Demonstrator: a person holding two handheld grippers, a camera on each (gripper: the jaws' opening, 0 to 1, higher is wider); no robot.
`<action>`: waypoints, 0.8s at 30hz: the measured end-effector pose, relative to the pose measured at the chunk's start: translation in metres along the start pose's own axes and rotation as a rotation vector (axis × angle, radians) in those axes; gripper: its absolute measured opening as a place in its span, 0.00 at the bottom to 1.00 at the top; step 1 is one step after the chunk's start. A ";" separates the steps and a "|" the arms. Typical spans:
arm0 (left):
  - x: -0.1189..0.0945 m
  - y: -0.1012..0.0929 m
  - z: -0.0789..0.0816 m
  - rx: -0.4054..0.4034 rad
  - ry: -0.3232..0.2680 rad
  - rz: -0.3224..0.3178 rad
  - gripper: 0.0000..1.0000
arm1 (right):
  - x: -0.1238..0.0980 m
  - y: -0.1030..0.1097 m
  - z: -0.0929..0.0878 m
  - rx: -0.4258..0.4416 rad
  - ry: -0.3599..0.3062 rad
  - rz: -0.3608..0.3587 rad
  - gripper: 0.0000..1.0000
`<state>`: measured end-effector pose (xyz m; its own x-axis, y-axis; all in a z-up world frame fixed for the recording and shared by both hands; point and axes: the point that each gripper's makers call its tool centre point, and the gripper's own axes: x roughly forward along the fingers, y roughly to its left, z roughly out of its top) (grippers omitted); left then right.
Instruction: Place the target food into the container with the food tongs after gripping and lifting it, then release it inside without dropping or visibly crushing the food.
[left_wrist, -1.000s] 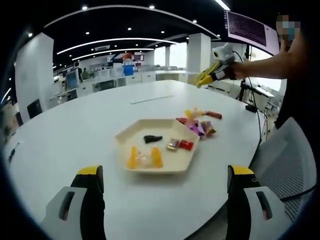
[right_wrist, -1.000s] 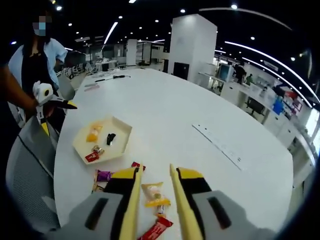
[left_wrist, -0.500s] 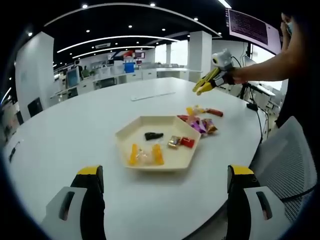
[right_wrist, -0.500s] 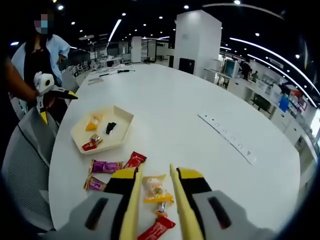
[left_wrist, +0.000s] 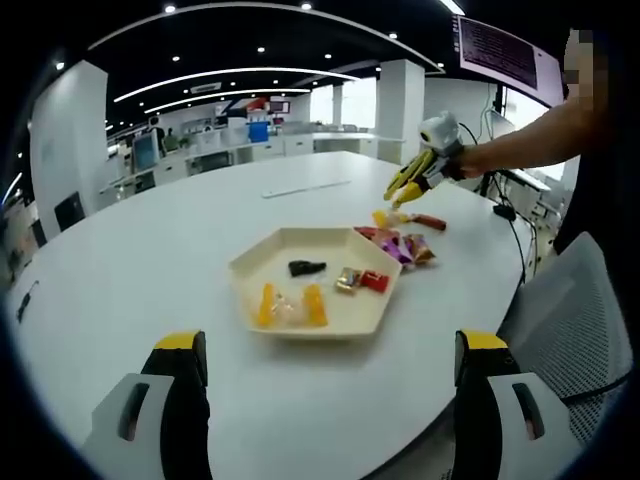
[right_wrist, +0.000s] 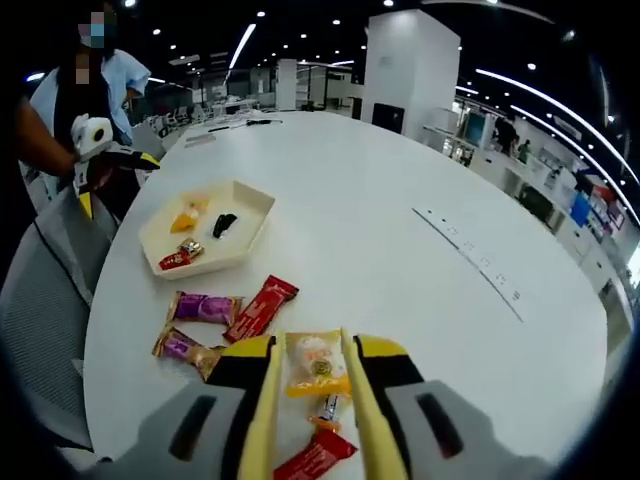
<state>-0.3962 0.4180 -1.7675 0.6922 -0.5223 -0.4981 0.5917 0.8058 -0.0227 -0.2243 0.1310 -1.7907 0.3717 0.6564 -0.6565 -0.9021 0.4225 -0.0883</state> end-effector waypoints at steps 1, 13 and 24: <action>0.000 0.000 0.000 0.000 0.001 0.000 1.00 | 0.002 -0.001 -0.003 -0.007 0.010 -0.001 0.30; 0.000 0.000 -0.001 -0.007 0.003 -0.002 1.00 | 0.022 0.001 -0.020 -0.039 0.106 0.010 0.29; -0.001 0.001 0.001 -0.015 -0.004 0.002 1.00 | 0.020 0.002 -0.022 0.029 0.138 -0.004 0.23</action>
<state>-0.3958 0.4188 -1.7665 0.6952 -0.5215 -0.4947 0.5840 0.8110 -0.0343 -0.2237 0.1318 -1.8206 0.3398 0.5632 -0.7532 -0.8932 0.4440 -0.0709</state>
